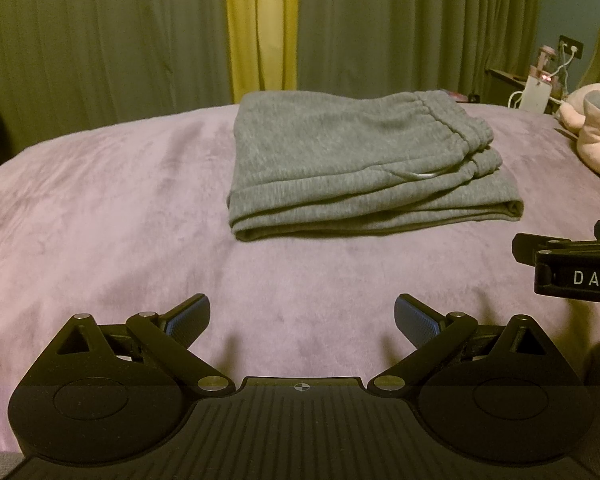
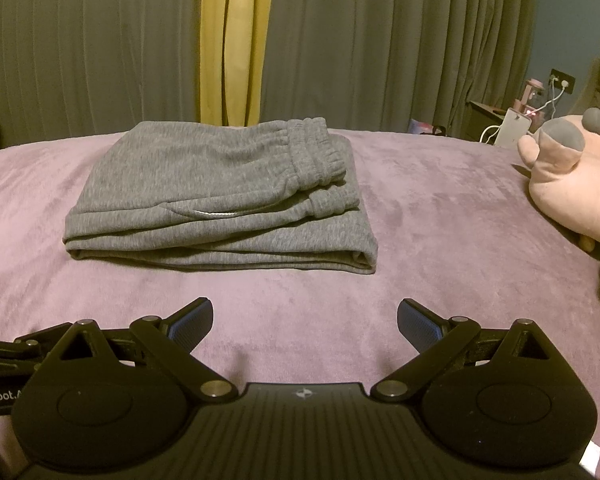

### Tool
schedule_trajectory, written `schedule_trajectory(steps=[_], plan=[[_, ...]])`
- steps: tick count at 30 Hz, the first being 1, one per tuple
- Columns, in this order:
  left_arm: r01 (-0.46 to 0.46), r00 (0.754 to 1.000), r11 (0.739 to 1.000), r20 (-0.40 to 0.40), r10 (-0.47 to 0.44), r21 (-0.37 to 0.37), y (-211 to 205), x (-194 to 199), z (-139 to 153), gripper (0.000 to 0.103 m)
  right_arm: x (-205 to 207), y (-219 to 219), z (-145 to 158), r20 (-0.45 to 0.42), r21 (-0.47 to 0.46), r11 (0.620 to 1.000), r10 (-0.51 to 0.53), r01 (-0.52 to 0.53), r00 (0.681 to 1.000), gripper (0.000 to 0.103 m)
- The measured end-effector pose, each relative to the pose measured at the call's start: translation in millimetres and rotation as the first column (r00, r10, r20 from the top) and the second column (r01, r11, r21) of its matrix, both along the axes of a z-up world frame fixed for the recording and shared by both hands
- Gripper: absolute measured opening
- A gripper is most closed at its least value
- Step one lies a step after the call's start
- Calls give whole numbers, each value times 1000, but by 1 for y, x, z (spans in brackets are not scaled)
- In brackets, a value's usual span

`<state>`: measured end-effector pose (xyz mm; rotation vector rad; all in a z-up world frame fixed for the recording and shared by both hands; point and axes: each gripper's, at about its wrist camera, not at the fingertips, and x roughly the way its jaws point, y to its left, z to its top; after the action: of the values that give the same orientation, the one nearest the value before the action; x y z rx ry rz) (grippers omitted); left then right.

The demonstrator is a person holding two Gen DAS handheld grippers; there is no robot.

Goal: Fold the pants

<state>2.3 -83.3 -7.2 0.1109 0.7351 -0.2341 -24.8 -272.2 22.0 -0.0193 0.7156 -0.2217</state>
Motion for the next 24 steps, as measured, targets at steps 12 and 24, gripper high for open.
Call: schedule_trajectory(steps=[12,24], plan=[[3,1000,1000,-5,-3,-1,0,1,0,101,0,0,-1,-2,-3,1000,4,-4,1000,99],[7,1000,1000,-5,-7,0,0,0,0,101,-1,0,-2,-3,-7,1000,3,-3,1000,99]])
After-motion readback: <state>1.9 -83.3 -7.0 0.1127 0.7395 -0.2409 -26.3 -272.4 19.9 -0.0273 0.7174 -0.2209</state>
